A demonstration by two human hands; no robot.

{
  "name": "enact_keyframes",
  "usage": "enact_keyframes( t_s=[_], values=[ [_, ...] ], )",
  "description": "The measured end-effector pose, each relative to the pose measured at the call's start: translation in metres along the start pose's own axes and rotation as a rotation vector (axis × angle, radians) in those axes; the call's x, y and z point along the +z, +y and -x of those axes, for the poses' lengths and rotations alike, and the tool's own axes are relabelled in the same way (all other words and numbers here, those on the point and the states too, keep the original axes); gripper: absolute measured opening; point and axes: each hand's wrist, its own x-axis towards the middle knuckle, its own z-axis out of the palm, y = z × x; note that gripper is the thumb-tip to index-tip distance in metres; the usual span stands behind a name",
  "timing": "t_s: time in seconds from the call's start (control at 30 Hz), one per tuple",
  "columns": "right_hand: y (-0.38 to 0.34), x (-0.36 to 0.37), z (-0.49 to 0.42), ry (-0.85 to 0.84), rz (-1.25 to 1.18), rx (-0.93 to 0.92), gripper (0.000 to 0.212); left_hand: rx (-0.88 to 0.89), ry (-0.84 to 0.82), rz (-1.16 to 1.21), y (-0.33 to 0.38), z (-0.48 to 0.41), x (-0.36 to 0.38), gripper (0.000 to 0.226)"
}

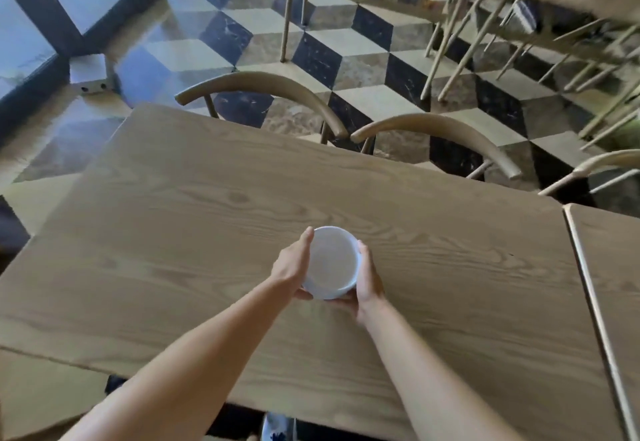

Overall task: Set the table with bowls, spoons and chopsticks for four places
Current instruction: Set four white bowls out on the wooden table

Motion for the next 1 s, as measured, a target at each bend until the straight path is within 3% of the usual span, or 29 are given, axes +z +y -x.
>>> enact_keyframes(
  t_s=[0.23,0.53,0.7,0.8,0.9,0.97,1.0],
  values=[
    [-0.014,0.019,-0.010,0.028,-0.009,-0.010,0.055,-0.018,-0.036,0.045,0.015,-0.025,-0.014,0.076],
    [-0.020,0.018,0.001,0.014,0.150,-0.057,0.057,-0.035,-0.090,0.009,0.019,-0.022,-0.019,0.051],
    [-0.024,0.012,0.005,0.032,0.261,-0.144,0.028,0.062,-0.055,-0.026,0.020,-0.011,-0.020,0.040],
    [-0.027,0.008,0.012,0.082,0.423,-0.185,0.044,0.121,-0.066,-0.017,0.013,-0.009,-0.024,0.052],
    [-0.034,0.006,0.025,0.195,0.561,-0.193,0.057,0.384,0.158,-0.059,-0.012,-0.008,-0.032,0.052],
    [-0.037,0.005,0.029,0.247,0.631,-0.202,0.053,0.587,0.423,-0.341,-0.047,-0.009,-0.039,0.041],
    [-0.039,0.005,0.029,0.267,0.662,-0.219,0.048,0.595,0.525,-0.520,-0.068,-0.007,-0.041,0.042]
  ],
)
